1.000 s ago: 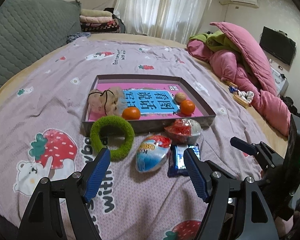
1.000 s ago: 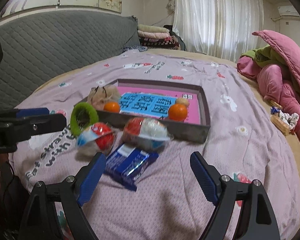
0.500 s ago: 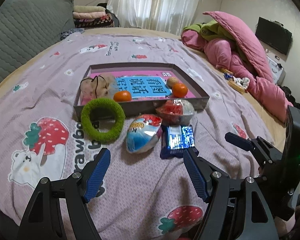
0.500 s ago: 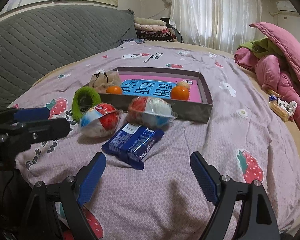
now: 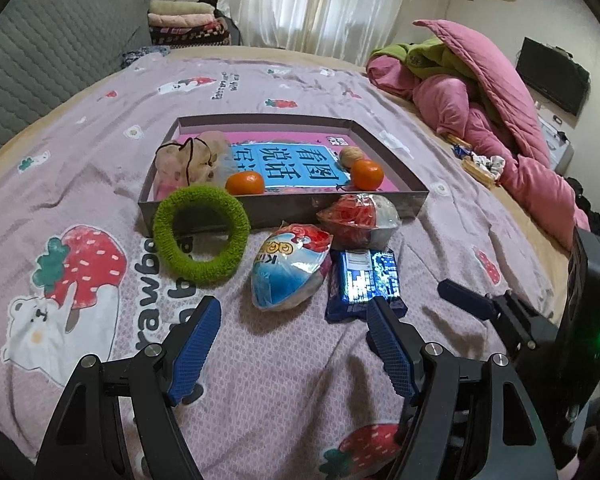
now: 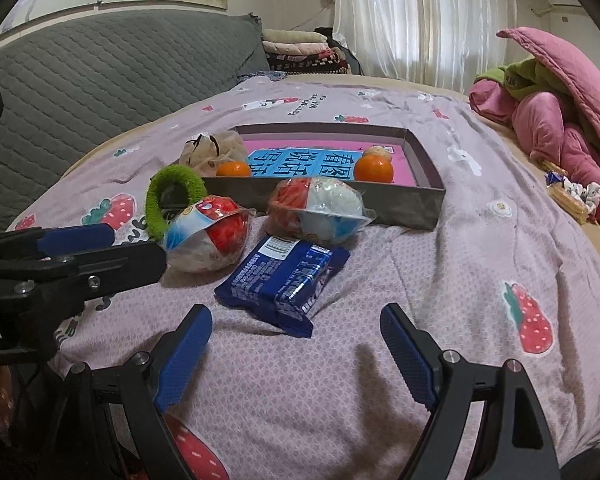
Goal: Organize objects
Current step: 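Move the right gripper toward the blue snack packet while the left approaches the Kinder egg, then close the right gripper on the blue snack packet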
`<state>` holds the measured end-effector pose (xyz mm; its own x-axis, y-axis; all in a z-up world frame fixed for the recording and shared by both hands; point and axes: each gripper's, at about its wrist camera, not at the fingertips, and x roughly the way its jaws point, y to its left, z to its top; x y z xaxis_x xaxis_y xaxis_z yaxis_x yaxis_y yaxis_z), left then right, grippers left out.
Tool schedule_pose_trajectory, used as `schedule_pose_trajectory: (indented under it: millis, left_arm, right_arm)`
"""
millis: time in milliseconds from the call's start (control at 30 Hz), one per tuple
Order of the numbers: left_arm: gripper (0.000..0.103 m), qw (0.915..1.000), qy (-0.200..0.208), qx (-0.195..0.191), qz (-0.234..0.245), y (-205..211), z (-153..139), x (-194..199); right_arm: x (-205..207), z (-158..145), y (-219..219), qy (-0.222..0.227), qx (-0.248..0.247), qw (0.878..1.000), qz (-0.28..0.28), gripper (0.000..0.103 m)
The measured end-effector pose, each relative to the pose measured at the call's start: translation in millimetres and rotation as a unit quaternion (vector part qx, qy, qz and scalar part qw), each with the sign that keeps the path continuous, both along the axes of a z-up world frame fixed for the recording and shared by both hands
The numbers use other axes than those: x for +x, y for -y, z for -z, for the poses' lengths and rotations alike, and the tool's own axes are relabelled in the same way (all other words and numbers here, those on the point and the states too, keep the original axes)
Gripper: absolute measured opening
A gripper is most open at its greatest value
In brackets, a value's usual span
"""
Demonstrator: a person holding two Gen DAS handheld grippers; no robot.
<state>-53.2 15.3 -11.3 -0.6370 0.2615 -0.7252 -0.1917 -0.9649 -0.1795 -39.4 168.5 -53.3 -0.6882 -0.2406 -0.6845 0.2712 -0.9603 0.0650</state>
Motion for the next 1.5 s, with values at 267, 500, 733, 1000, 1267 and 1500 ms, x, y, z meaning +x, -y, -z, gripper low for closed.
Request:
schedule_pose_trajectory:
  millis: [267,500,733,1000,1267,1500]
  left_arm:
    - [0.076,1.0,0.008,0.002,-0.003,-2,10,-18]
    - [0.076,0.9999,0.009,-0.009,-0.012,-3,15,-32]
    - [0.076,0.9998,0.012,-0.016,-0.007,-8,18,-38]
    - [0.076,0.9997,0.015,-0.018,-0.008,-7,22,-43]
    - [0.076,0.9995,0.018,-0.026,-0.004,-13,25,-46]
    - [0.077,0.9995,0.017,-0.027,-0.009,-10,26,-47]
  right_arm:
    - [-7,6,11,-0.006,0.001,1.0,0.008,0.086]
    - [-14,11,19,-0.009,0.011,1.0,0.017,0.086]
    - [-23,17,26,-0.006,0.009,0.999,0.031,0.086]
    - [-34,20,24,-0.007,0.009,0.999,0.042,0.086]
    - [-36,17,13,-0.003,0.0,0.999,0.048,0.079]
    - [-40,17,-11,0.027,-0.064,0.995,0.068,0.076]
